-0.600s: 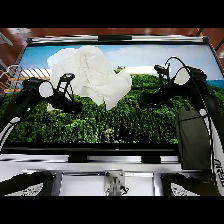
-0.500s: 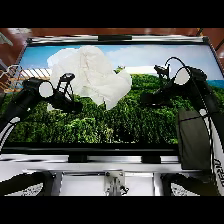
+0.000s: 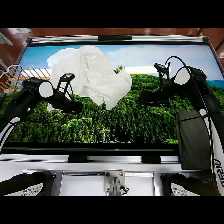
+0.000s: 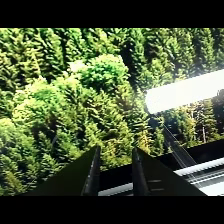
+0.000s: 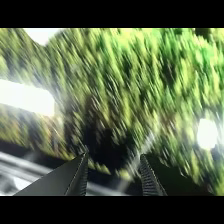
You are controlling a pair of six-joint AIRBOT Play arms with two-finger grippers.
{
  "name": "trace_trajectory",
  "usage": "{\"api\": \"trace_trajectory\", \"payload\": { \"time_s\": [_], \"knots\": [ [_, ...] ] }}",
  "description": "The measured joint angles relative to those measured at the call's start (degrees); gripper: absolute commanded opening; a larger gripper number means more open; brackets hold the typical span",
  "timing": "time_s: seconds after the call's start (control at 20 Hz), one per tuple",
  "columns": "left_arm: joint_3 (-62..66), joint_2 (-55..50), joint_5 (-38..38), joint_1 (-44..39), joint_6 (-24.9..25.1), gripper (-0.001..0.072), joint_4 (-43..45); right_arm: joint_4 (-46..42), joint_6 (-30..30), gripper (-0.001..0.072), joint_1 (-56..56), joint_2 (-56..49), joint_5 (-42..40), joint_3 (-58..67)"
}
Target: Fold the shirts.
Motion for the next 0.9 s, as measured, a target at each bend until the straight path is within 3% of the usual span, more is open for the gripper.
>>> {"api": "trace_trajectory", "payload": {
  "time_s": [0.3,0.35,0.4,0.45,0.5,0.9],
  "knots": [
    [0.00,-0.22,3.28,0.00,-1.16,0.0275,-1.33,5.46,2.12,0.0456,0.00,0.00,-10.93,0.00],
    [0.00,-0.35,4.17,0.00,-1.20,0.0516,-1.55,5.79,2.14,0.0456,0.00,0.00,-11.56,0.00],
    [0.02,-0.55,5.01,0.00,-1.27,0.0703,-1.70,6.12,2.38,0.0457,0.00,0.00,-12.02,0.00],
    [0.24,-0.85,6.23,0.35,-1.33,0.0704,-2.01,6.29,2.38,0.0465,0.00,0.00,-12.31,0.00],
    [0.92,-1.44,7.54,1.20,-1.33,0.0704,-2.19,6.40,2.40,0.0661,0.00,0.00,-12.70,0.00],
    [23.96,-20.48,14.38,15.78,-1.01,0.0703,-2.01,5.75,2.08,0.0670,0.00,-1.46,-13.40,0.00]
  ]
}}
